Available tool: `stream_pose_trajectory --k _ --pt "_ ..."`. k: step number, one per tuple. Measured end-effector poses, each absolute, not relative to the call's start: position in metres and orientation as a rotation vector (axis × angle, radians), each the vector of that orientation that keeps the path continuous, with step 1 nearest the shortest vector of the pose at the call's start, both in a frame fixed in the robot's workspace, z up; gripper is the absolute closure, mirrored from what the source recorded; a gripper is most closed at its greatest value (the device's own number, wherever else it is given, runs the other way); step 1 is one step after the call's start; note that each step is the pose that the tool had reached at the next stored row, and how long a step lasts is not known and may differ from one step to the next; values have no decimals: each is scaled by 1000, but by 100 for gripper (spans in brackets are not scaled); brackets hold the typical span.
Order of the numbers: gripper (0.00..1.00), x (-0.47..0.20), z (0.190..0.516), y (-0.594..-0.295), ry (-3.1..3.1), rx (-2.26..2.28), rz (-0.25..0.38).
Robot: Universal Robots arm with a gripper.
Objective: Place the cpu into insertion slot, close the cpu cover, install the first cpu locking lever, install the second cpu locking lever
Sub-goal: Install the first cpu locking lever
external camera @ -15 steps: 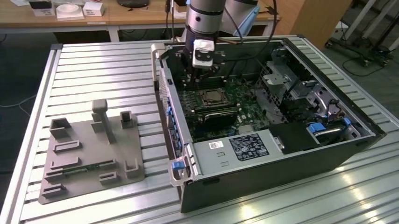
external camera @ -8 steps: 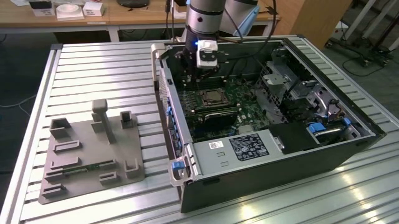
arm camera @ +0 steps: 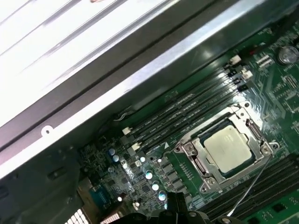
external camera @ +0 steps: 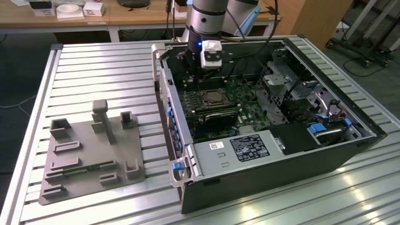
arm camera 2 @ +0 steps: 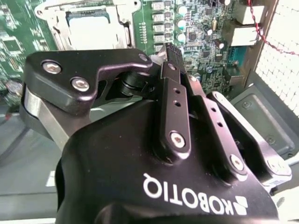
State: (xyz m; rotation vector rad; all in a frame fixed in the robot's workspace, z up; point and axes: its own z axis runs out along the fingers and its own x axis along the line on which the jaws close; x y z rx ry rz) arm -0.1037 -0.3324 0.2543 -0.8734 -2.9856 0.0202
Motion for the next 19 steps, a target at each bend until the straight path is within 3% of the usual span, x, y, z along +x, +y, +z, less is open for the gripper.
stream_pose_trajectory --k 19 --pt "89 -104 254 -325 -3052 -609 24"
